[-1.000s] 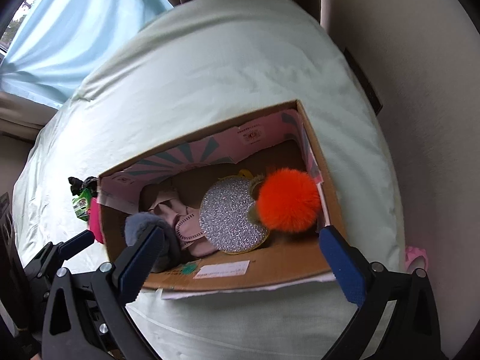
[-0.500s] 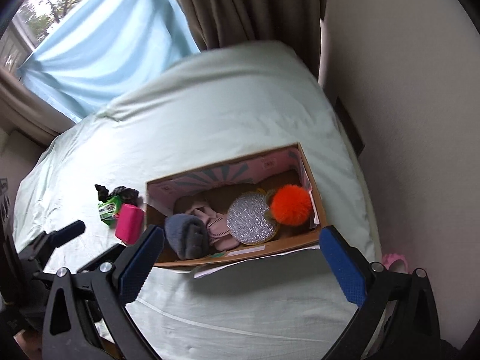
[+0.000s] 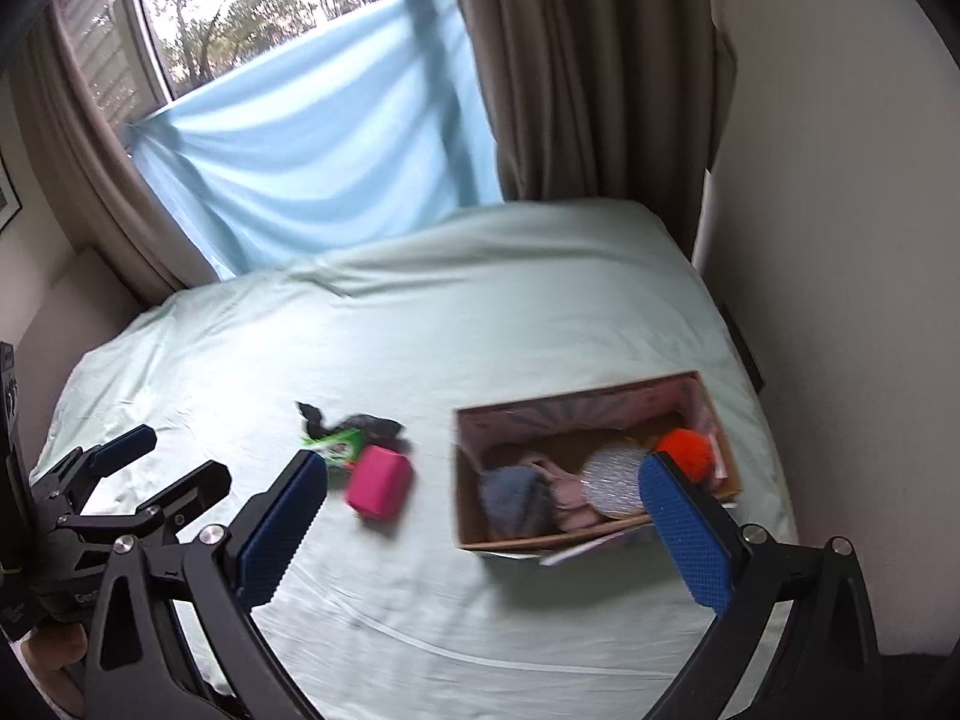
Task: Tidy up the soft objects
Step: 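Withdraw both tools from the box toward the wipes pack and pouch, then grasp the green wipes pack with the left tool while the right tool grasps the pink pouch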
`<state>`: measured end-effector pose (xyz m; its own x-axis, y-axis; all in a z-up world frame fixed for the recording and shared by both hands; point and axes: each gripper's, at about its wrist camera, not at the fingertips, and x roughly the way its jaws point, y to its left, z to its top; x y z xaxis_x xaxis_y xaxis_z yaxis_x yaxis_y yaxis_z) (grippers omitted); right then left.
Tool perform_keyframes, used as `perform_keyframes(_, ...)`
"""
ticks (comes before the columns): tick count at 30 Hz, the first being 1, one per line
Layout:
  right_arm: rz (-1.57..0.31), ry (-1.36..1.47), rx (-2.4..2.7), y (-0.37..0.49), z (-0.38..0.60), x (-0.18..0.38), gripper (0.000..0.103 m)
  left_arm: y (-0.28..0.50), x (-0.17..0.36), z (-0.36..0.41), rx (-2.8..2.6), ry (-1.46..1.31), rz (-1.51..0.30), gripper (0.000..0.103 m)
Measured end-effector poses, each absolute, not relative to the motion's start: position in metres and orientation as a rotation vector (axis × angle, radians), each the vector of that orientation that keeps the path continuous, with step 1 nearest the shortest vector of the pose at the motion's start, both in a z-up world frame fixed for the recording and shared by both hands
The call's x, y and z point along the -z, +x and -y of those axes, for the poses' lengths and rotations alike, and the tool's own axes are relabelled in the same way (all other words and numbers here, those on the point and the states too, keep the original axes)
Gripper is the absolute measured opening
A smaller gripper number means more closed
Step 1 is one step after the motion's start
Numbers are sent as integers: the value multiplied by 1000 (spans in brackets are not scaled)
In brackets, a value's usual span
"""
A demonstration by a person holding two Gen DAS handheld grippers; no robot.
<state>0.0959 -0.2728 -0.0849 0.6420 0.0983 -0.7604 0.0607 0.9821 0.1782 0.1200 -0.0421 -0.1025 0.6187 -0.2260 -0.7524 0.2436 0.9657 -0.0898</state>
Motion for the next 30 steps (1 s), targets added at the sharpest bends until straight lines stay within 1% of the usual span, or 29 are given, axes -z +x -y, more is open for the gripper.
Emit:
perform_keyframes(8, -820, 190, -26, 85, 193, 73, 103, 108, 90, -53, 262, 35, -821, 103)
perform_keyframes(16, -821, 187, 18, 102, 136, 93, 103, 138, 112, -112, 282, 55, -836, 103)
perform_keyframes(21, -845, 234, 9, 123, 113, 122, 103, 168, 146, -128, 317, 149, -836, 103)
perform_keyframes(23, -860, 245, 20, 132, 106, 136, 103, 181, 167, -133, 346, 182, -843, 103)
perform_keyframes(30, -950, 305, 104, 174, 91, 209, 103, 228, 241, -128, 459, 302, -900, 103)
